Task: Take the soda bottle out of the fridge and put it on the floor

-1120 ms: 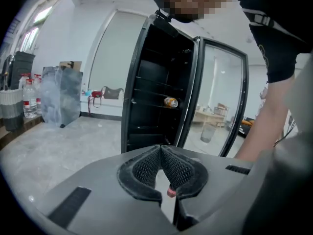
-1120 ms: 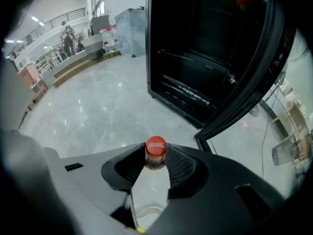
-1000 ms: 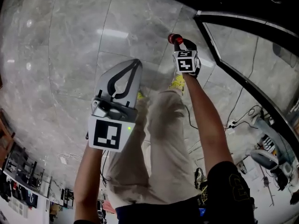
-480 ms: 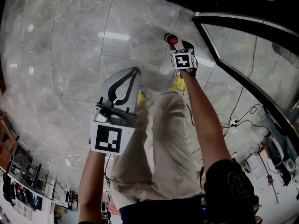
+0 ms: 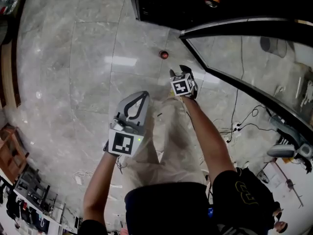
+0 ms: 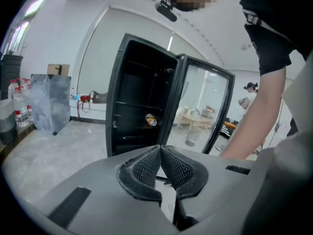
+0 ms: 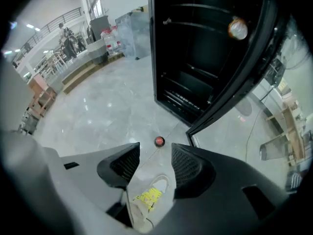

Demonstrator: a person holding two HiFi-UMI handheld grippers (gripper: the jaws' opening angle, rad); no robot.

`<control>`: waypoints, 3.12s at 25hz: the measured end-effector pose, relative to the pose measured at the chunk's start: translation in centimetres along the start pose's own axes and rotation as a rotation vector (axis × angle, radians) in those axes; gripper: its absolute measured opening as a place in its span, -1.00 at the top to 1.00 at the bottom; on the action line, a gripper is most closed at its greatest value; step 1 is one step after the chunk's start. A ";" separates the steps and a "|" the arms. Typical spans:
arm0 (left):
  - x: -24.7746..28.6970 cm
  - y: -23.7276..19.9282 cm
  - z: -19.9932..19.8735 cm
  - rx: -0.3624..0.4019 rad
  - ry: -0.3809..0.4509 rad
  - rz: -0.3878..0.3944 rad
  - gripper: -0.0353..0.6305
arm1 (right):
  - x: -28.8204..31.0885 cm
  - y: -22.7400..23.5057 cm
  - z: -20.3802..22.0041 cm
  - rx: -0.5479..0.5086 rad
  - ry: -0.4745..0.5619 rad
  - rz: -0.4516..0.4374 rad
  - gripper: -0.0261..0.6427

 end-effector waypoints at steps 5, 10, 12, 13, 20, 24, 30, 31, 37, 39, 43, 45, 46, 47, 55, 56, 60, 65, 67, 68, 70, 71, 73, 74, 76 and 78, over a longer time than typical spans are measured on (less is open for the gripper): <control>-4.2 3.6 -8.5 0.052 -0.015 -0.061 0.84 | -13.6 1.2 -2.1 0.189 0.061 -0.003 0.37; -9.5 6.0 -16.2 0.088 0.014 -0.095 0.84 | -26.3 0.3 -3.6 0.268 0.184 -0.028 0.44; -11.4 6.7 -18.5 0.092 0.030 -0.116 0.84 | -31.1 -0.4 -4.3 0.279 0.253 -0.043 0.45; -12.3 7.0 -19.5 0.088 0.041 -0.129 0.84 | -33.3 -0.7 -4.5 0.285 0.292 -0.046 0.47; -18.0 8.9 -23.7 0.118 0.101 -0.176 0.84 | -46.9 -1.2 -4.9 0.320 0.527 -0.022 0.74; -21.1 8.2 -26.8 0.161 0.133 -0.226 0.84 | -53.9 -0.5 -7.1 0.351 0.680 -0.013 0.93; -25.0 7.1 -30.2 0.188 0.205 -0.272 0.84 | -61.3 -2.0 -10.0 0.229 0.825 0.014 0.94; -25.5 7.0 -30.5 0.183 0.217 -0.282 0.84 | -62.0 -2.3 -10.3 0.213 0.845 0.015 0.93; -26.5 8.5 -31.4 0.134 0.331 -0.273 0.84 | -65.0 -3.0 -9.9 0.227 0.919 0.020 0.93; -26.4 9.3 -31.3 0.144 0.331 -0.255 0.84 | -65.4 -3.1 -9.8 0.216 0.915 0.029 0.93; -25.8 10.6 -30.6 0.123 0.310 -0.217 0.84 | -65.8 -3.5 -9.3 0.196 0.903 0.033 0.93; -25.6 11.0 -30.7 0.145 0.309 -0.205 0.84 | -66.1 -3.4 -9.2 0.197 0.901 0.043 0.93; -25.6 11.0 -30.9 0.161 0.308 -0.207 0.84 | -66.3 -3.2 -9.2 0.198 0.900 0.052 0.91; -25.6 11.0 -31.0 0.178 0.305 -0.209 0.84 | -66.4 -3.0 -9.3 0.199 0.900 0.059 0.88; -25.5 11.4 -33.1 0.157 0.377 -0.228 0.84 | -69.2 -4.1 -10.4 0.040 0.971 0.128 0.93; -25.5 11.4 -33.2 0.155 0.392 -0.228 0.84 | -69.5 -4.6 -10.7 0.006 0.987 0.143 0.93; -26.1 12.1 -33.2 0.170 0.389 -0.212 0.84 | -70.0 -6.6 -11.6 -0.085 1.004 0.138 0.94; -26.6 12.5 -33.3 0.128 0.344 -0.156 0.84 | -70.0 -6.7 -12.6 -0.097 0.988 0.042 0.94; -27.0 12.8 -33.2 0.133 0.353 -0.140 0.84 | -70.3 -7.2 -13.3 -0.143 0.983 0.029 0.93; -27.2 13.0 -33.2 0.142 0.359 -0.134 0.84 | -70.5 -7.4 -13.6 -0.165 0.985 0.026 0.94; -27.0 13.8 -33.2 0.165 0.367 -0.123 0.84 | -70.9 -7.2 -13.8 -0.188 0.997 0.026 0.93; -26.8 14.4 -33.3 0.177 0.368 -0.119 0.84 | -71.2 -6.9 -13.7 -0.189 1.003 0.027 0.93; -26.1 15.4 -33.2 0.190 0.366 -0.118 0.84 | -71.7 -6.1 -13.2 -0.179 1.012 0.034 0.94; -26.0 15.8 -33.2 0.190 0.365 -0.121 0.84 | -71.9 -5.8 -12.9 -0.172 1.015 0.038 0.94; -26.0 16.0 -33.0 0.183 0.365 -0.131 0.84 | -72.3 -5.5 -12.4 -0.159 1.015 0.047 0.93; -26.2 16.0 -32.9 0.178 0.365 -0.141 0.84 | -72.5 -5.4 -12.1 -0.144 1.014 0.051 0.94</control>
Point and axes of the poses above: the fingertips, and each gripper's own axes: x forward along the fingers, y to its right, z out of its underside, the point moved 7 cm from there along -x, backward along the fingers, and after that the axes turned 1 degree about z, right-handed, at the moved point
